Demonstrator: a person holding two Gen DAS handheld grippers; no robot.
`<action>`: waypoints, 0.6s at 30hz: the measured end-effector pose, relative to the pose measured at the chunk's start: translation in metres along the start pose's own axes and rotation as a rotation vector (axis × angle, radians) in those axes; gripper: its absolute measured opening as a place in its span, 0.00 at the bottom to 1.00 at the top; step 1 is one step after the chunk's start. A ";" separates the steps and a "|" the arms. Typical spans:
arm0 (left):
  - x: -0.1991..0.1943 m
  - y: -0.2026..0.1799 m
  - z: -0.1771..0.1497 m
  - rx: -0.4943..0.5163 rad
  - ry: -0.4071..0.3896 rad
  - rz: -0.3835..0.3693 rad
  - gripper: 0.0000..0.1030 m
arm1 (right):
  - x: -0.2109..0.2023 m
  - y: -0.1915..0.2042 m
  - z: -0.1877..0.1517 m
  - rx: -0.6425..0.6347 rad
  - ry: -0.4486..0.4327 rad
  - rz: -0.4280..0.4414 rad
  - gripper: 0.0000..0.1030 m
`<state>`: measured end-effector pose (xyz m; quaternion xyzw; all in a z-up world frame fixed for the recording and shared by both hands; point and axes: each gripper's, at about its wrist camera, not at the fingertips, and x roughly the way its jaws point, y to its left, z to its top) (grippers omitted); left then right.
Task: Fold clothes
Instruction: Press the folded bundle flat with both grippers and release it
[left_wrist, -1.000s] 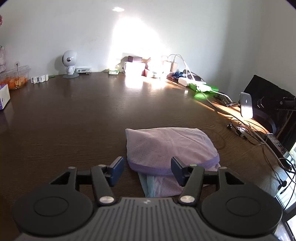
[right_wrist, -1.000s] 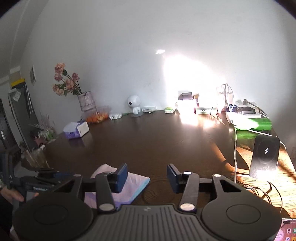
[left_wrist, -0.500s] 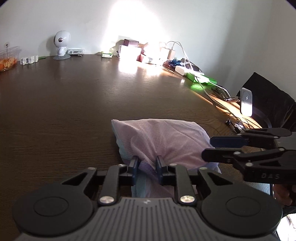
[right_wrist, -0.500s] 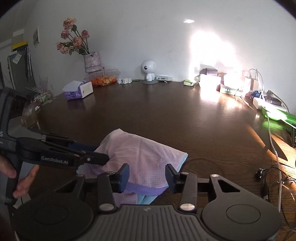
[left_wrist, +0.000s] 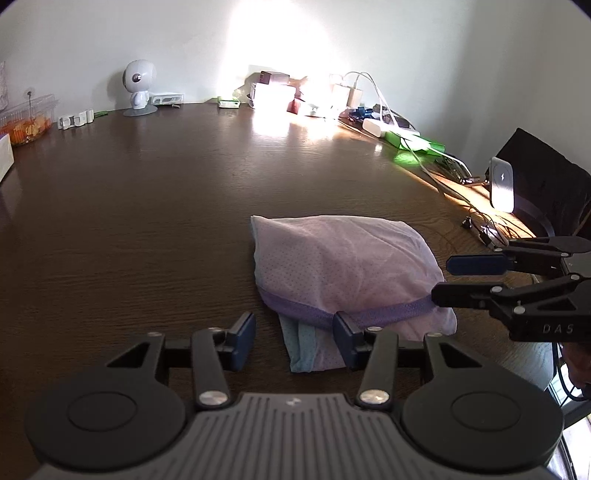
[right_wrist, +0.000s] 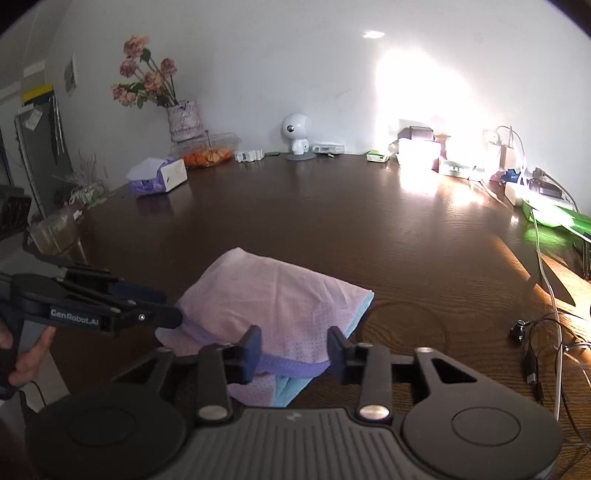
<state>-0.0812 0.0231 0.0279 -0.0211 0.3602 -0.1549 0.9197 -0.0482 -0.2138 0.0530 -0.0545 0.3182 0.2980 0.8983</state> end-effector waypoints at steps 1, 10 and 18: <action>0.000 -0.001 -0.001 0.003 0.002 -0.002 0.46 | 0.001 0.004 -0.002 -0.019 0.004 0.009 0.43; 0.004 -0.008 -0.007 0.033 0.015 -0.027 0.64 | 0.003 0.009 -0.011 -0.054 0.014 0.003 0.60; 0.000 -0.018 -0.020 0.080 0.035 -0.051 0.38 | -0.003 0.002 -0.017 -0.028 0.051 -0.011 0.23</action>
